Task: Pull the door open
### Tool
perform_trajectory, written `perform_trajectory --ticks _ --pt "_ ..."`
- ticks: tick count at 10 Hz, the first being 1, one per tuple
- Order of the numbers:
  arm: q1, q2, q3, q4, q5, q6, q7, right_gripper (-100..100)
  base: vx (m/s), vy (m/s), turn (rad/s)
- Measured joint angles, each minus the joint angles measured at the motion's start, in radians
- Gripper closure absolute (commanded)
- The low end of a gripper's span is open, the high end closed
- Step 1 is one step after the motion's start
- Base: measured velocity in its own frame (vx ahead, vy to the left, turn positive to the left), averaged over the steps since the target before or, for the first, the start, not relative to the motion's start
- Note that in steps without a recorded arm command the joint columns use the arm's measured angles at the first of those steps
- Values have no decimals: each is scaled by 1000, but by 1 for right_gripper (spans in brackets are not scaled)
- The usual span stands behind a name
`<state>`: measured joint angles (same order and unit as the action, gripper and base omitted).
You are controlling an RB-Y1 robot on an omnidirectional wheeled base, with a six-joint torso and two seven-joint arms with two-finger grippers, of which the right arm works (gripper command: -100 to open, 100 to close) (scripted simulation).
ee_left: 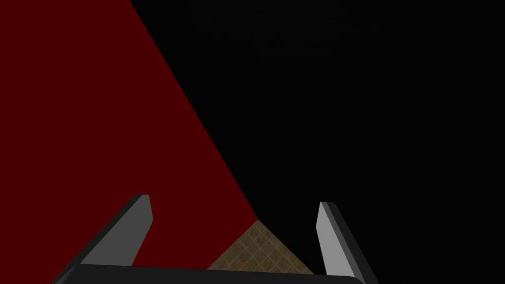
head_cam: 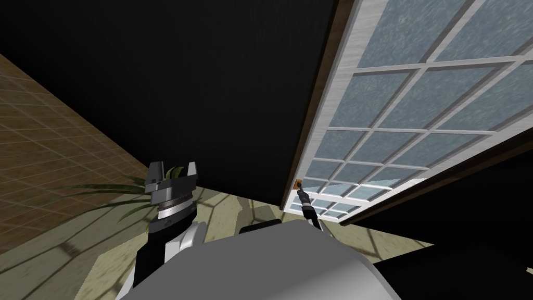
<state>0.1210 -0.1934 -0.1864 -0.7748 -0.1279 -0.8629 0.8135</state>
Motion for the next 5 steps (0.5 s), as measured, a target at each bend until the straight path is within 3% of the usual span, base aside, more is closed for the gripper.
perform_trajectory --ticks 5 --pt "46 -26 -10 2 28 -45 124 -100 -7 57 -24"
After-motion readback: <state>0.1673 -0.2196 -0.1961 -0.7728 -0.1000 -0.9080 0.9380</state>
